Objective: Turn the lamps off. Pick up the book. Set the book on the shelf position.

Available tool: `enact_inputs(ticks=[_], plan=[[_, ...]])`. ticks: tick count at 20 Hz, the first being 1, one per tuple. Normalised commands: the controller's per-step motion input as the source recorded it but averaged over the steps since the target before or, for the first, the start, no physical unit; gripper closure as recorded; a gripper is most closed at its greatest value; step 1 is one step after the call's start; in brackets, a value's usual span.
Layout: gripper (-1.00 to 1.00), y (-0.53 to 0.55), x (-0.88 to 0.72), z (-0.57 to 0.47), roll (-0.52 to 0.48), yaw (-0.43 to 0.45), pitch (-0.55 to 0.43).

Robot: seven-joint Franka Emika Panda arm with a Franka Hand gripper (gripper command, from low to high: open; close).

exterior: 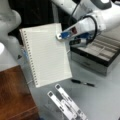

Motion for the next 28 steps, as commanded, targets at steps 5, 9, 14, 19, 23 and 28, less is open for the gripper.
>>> enact_inputs(ticks=[5, 9, 14, 19, 23, 28], plan=[[1.00, -0.26, -0.43, 0.18, 0.129, 0.067, 0.067], [1.00, -0.24, -0.48, 0.06, 0.136, 0.193, 0.033], [1.00, -0.23, -0.49, 0.02, 0.148, 0.265, 0.009], [1.00, -0.20, -0.46, 0.04, 0.144, 0.289, 0.005], [1.00, -0.18, -0.42, 0.11, 0.133, 0.239, 0.018], [1.00, -0.20, -0.34, 0.14, 0.126, 0.211, 0.022]])
